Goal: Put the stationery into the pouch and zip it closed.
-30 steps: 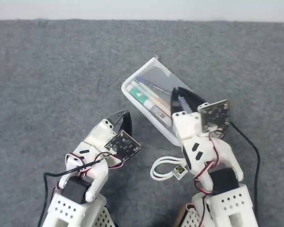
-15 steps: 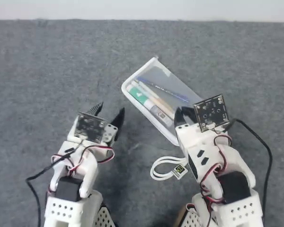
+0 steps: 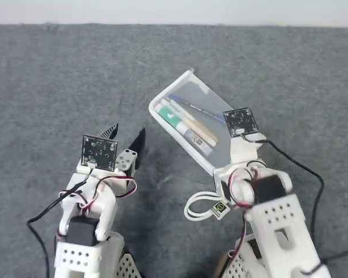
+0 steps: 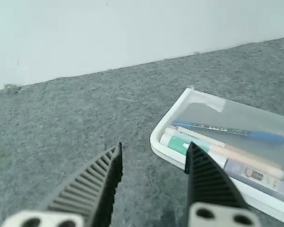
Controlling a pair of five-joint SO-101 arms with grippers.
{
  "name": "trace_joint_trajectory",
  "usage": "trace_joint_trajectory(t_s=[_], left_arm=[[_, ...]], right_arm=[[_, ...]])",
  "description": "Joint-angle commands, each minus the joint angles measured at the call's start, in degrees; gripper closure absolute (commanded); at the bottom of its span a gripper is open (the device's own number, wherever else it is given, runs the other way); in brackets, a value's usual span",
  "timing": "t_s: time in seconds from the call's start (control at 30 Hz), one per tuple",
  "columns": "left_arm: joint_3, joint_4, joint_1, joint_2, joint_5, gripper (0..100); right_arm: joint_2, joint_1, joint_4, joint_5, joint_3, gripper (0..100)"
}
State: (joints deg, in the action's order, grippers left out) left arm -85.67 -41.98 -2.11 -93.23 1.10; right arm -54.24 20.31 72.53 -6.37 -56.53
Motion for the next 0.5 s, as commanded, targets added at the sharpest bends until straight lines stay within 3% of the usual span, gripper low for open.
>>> trace_joint_trajectory(t_s=[0.0,0.37,0.47], left_arm=[[3.7,2.1,0.2,-0.8,-0.9,79],[2.0,4.5,0.2,-0.8,-0.9,79],[2.0,4.5,0.2,-0.8,-0.8,79]], right_arm=[[8.4,-1.4,0.5,-3.1,3.2,88.7],[23.8,-8.0,-2.0,-4.1,3.7,88.6],[25.7,-8.0,-6.5,-8.4,3.5,88.6]])
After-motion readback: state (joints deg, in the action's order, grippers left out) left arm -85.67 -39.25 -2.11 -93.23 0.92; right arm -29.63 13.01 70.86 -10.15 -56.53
